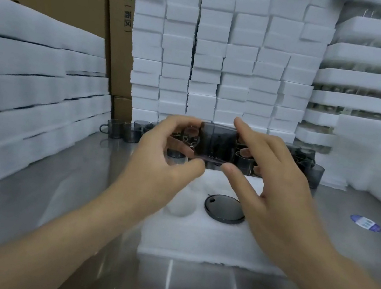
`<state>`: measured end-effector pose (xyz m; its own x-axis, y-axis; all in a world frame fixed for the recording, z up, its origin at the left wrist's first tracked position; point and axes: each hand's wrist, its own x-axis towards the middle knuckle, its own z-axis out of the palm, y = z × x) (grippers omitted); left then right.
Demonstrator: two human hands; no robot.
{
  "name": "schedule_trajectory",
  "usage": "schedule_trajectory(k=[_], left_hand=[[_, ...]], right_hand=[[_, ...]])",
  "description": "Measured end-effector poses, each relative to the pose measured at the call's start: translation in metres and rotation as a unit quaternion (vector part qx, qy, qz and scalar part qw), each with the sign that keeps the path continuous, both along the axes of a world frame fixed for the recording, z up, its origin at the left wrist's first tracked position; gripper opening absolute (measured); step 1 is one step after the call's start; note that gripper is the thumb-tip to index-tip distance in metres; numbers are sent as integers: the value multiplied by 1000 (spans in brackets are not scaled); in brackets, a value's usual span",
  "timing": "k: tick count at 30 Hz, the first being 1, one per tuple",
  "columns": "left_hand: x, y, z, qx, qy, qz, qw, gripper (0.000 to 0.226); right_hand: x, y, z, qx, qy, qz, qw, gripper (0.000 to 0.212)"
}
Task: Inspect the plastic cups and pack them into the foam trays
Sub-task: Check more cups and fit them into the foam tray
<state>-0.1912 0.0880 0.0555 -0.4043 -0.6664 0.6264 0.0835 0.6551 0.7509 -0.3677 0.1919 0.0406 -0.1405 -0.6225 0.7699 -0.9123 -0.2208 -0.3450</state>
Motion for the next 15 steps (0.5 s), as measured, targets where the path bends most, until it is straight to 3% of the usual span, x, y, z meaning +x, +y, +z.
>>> schedule_trajectory(k=[3, 8, 15], left_hand=[[-2, 1, -5, -92, -12, 52, 994, 57], [-2, -1, -9, -140, 2, 96, 986, 63], [-4, 0, -10, -250, -38, 153, 955, 58]], right_hand=[[1, 1, 1, 15, -23, 23, 999, 64], [2, 2, -1, 35, -18, 43, 998, 64], [5, 3, -1, 28, -4, 12, 1000, 78]])
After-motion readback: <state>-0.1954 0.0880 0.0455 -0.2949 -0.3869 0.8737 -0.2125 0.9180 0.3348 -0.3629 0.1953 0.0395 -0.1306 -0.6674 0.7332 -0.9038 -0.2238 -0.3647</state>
